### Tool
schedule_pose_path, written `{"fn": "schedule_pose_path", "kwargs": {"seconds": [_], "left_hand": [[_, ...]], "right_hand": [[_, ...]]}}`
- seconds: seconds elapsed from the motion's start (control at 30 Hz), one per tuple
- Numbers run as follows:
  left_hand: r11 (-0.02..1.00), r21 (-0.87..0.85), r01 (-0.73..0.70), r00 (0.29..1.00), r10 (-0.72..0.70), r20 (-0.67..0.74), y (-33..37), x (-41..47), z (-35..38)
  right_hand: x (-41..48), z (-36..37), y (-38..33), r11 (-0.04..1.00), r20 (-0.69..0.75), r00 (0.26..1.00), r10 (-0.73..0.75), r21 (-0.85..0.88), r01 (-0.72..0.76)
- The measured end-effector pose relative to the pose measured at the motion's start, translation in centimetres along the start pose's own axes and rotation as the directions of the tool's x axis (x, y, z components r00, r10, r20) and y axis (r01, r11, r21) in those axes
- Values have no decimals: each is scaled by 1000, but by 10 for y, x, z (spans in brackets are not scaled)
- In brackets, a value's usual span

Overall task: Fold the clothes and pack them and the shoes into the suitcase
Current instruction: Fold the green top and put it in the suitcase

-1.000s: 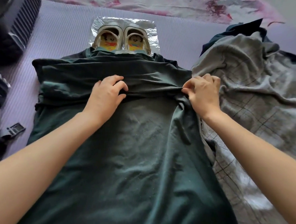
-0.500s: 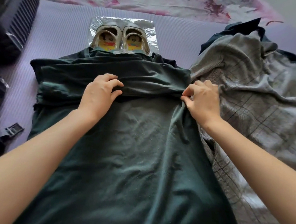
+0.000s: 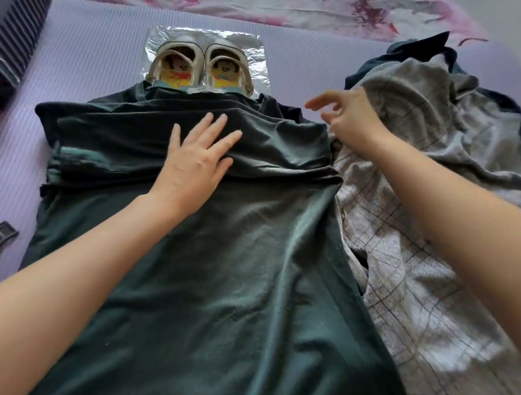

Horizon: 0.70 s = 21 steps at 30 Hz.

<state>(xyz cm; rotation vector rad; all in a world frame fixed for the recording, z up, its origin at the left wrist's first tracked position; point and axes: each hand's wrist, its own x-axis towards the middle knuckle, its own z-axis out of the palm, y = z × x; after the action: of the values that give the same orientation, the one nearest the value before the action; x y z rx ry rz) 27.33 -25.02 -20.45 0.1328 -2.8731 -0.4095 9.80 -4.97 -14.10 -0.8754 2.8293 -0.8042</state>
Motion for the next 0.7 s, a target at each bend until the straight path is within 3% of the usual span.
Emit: {"fn": "schedule_pose_path", "kwargs": {"seconds": [0.13, 0.23, 0.4, 0.47, 0.57, 0.63, 0.7], "left_hand": [[992, 109, 58, 960, -85, 266, 2, 8, 20], [994, 88, 71, 958, -93, 272, -4, 5, 27], [992, 71, 104, 954, -119, 274, -6, 3, 26], [992, 70, 106, 955, -121, 271, -6, 3, 26], [992, 79, 97, 956, -115, 268, -6, 3, 28], [992, 83, 93, 959, -112, 261, -6, 3, 29], [992, 68, 102, 966, -115, 232, -5, 3, 27]], "right_hand": [[30, 17, -6, 922, 217, 976, 28, -383, 58], [40, 23, 7, 865, 224, 972, 76, -500, 47], [46, 14, 19, 807, 246, 969, 27, -578, 124], [48, 10, 23, 786, 159, 987, 22, -612, 81], [53, 1, 23, 767, -121, 986, 117, -619, -167], [54, 2, 24, 737, -167, 970, 179, -630, -244], [53, 8, 23, 737, -163, 973, 164, -635, -230]]}}
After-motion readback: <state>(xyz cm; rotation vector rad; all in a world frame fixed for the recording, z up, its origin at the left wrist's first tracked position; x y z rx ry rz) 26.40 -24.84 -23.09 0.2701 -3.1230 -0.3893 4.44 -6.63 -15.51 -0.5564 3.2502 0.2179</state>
